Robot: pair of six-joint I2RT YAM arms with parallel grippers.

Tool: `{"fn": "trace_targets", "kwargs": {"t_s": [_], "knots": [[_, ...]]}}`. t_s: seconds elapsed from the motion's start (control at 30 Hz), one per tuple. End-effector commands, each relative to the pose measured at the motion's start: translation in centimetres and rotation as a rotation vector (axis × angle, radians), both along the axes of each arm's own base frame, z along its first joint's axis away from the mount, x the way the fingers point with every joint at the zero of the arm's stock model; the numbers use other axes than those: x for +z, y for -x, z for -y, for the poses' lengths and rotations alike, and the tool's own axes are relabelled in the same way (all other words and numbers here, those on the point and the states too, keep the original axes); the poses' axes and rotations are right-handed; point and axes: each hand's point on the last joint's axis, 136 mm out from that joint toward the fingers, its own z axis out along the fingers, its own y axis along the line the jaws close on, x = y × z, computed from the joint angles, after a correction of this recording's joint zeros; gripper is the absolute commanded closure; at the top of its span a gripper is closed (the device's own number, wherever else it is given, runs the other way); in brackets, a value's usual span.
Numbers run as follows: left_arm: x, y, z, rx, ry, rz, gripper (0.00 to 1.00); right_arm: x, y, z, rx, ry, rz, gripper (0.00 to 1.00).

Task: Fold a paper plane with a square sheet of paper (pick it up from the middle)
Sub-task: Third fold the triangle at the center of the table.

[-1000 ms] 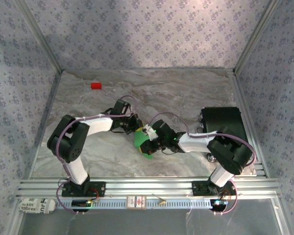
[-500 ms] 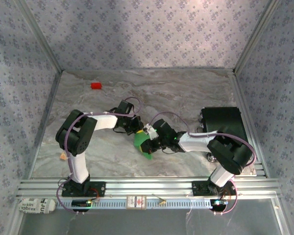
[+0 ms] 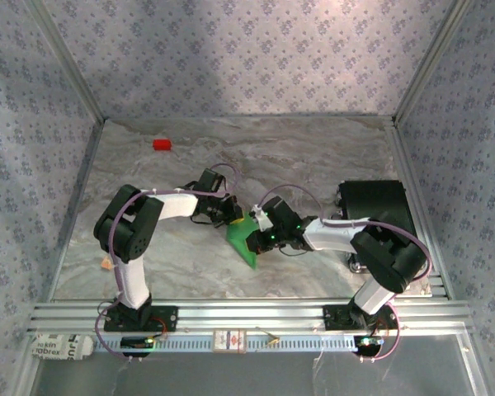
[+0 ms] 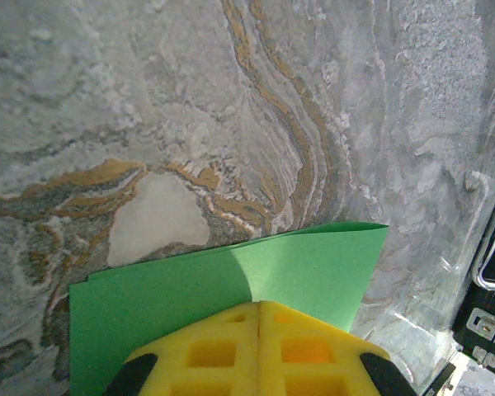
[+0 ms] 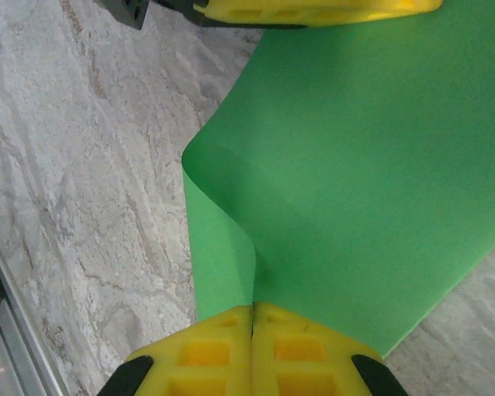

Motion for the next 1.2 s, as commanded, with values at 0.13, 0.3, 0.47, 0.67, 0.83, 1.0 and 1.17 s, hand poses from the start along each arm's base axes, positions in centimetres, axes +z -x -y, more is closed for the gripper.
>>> {"fn": "trace_targets", "kwargs": {"t_s": [0.13,0.3,0.47,0.67,0.83,1.0,1.17], "knots": [[-2.6,2.1,-1.0,-0.013,-0.083,-0.076,0.97,0.6,-1.0,0.3,-0.014,0.051,0.041,0.96],[-2.6,2.2,-1.0,-0.009,-0.079,-0.075,0.97,0.5,-1.3,0.4,-0.013,0.078,0.053,0.96],[-2.4,2.1,-1.0,-0.008,-0.077,-0.072,0.97,0.4,-1.4,0.3,-0.008,0.090,0.055,0.96],[-2.3,2.1,-0.9,-0.007,-0.073,-0.071,0.97,0.1,-1.3,0.3,-0.007,0.102,0.051,0.96],[-2.2,2.0,-0.9,-0.005,-0.069,-0.069,0.97,-0.2,-1.1,0.3,-0.003,0.108,0.044,0.96],[-2.1,2.0,-0.8,-0.007,-0.069,-0.068,0.98,-0.6,-1.1,0.3,-0.005,0.115,0.037,0.96],[-2.2,2.1,-0.8,-0.007,-0.067,-0.072,0.98,-0.8,-1.2,0.3,-0.008,0.120,0.037,0.96]]}}
